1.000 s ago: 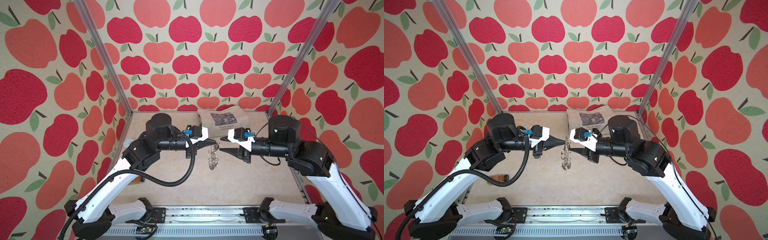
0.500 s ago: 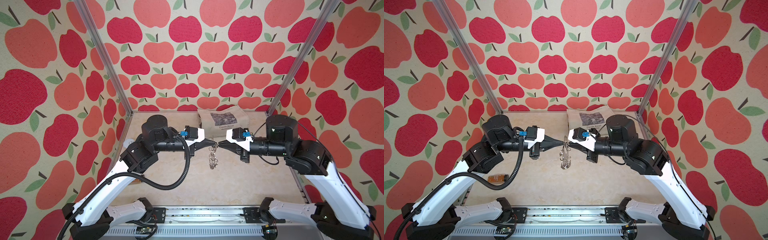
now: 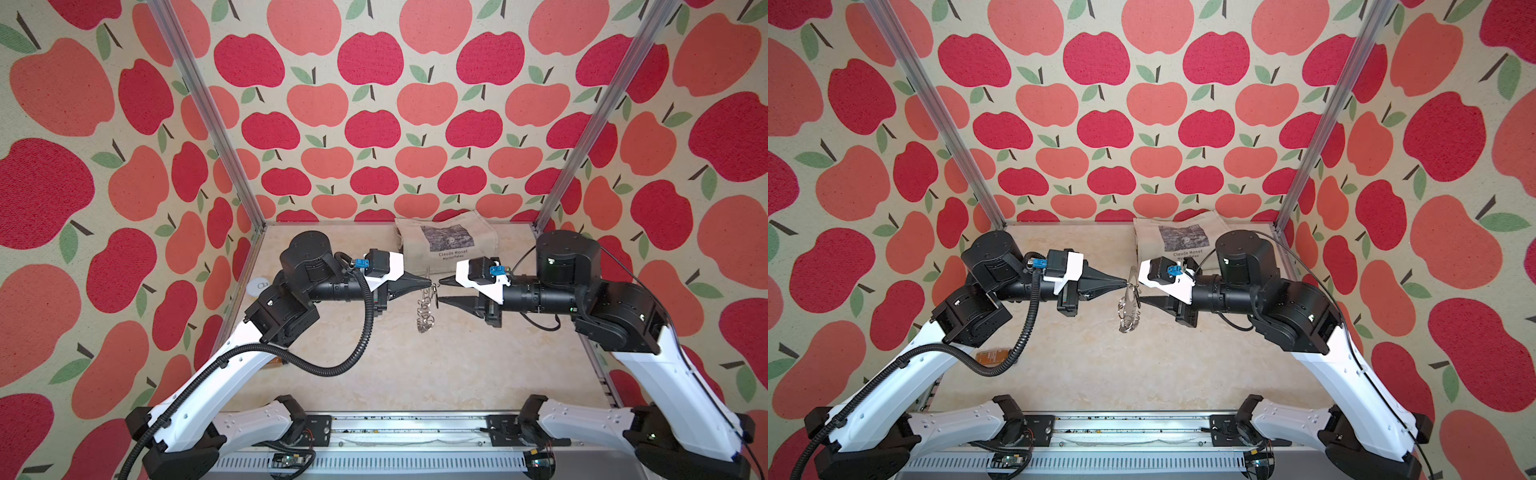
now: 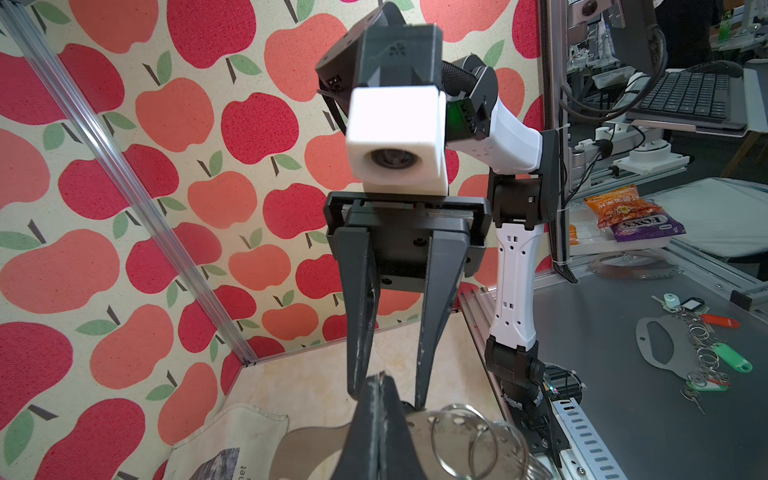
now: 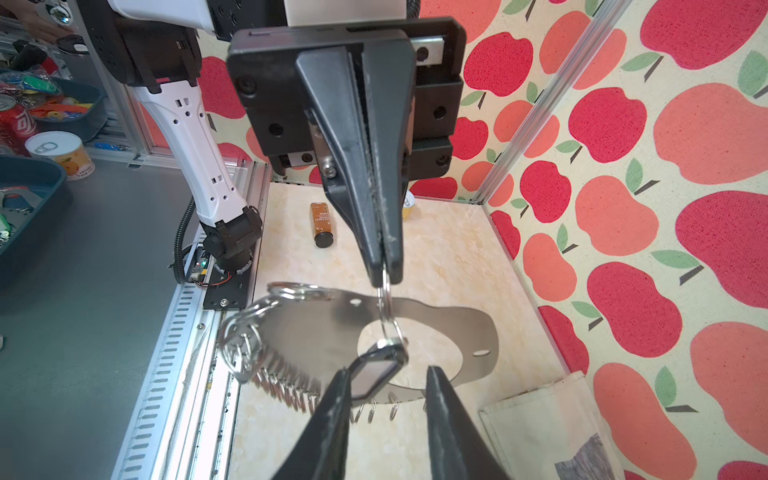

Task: Put the keys on the keyring

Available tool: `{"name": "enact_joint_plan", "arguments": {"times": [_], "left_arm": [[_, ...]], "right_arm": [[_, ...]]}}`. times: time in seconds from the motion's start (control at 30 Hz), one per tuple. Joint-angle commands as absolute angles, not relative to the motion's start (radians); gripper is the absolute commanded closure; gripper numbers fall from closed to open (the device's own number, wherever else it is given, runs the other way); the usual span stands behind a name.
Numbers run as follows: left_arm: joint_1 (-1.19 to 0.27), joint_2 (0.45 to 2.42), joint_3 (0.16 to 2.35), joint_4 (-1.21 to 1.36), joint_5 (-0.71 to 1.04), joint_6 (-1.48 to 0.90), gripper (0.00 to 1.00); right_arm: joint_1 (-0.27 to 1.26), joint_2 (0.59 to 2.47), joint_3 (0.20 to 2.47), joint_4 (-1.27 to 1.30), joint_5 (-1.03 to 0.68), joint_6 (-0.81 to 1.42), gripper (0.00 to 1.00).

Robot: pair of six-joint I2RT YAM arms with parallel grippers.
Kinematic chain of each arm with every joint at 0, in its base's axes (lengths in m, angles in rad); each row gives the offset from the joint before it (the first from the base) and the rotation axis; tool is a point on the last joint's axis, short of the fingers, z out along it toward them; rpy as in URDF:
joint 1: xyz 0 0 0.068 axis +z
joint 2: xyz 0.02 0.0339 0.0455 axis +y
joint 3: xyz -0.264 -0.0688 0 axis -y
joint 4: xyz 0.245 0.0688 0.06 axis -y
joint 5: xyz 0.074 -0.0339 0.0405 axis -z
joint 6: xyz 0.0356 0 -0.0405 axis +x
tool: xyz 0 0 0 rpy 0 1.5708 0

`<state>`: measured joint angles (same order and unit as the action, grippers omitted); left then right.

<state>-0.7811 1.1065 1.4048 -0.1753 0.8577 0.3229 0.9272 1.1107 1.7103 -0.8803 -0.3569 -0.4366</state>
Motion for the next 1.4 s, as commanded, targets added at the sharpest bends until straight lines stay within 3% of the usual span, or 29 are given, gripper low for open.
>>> {"name": "enact_joint_plan", "arguments": {"times": [0.0,0.33,0.7,0.8,0.87,0.97,1.37], "left_arm": [[-0.776,1.093,1.397,-0.106,0.907,0.294,1.00],[-0.776,1.095,1.394,-0.081,0.933,0.279,1.00],[-0.775,1.093,1.315,0.091,0.920,0.221,1.00],[-0.766,1.062,1.292,0.153,0.923,0.192,1.00],[-0.761,1.062,1.289,0.175,0.931,0.178,1.00],[-0.759,1.064,1.287,0.201,0.943,0.162,1.00],[-0.758,1.078,1.303,0.200,0.957,0.153,1.00]], "right_arm": [[0.924,1.088,1.740,-0.852,-0.378,-0.419,0.63],[0.923,1.095,1.739,-0.807,-0.414,-0.402,0.62],[0.923,1.107,1.731,-0.814,-0.447,-0.391,0.90],[0.923,1.102,1.721,-0.819,-0.436,-0.393,0.88],[0.923,1.099,1.717,-0.820,-0.429,-0.394,0.79],[0.923,1.100,1.718,-0.827,-0.425,-0.397,0.75],[0.923,1.094,1.727,-0.811,-0.451,-0.399,0.85]]}}
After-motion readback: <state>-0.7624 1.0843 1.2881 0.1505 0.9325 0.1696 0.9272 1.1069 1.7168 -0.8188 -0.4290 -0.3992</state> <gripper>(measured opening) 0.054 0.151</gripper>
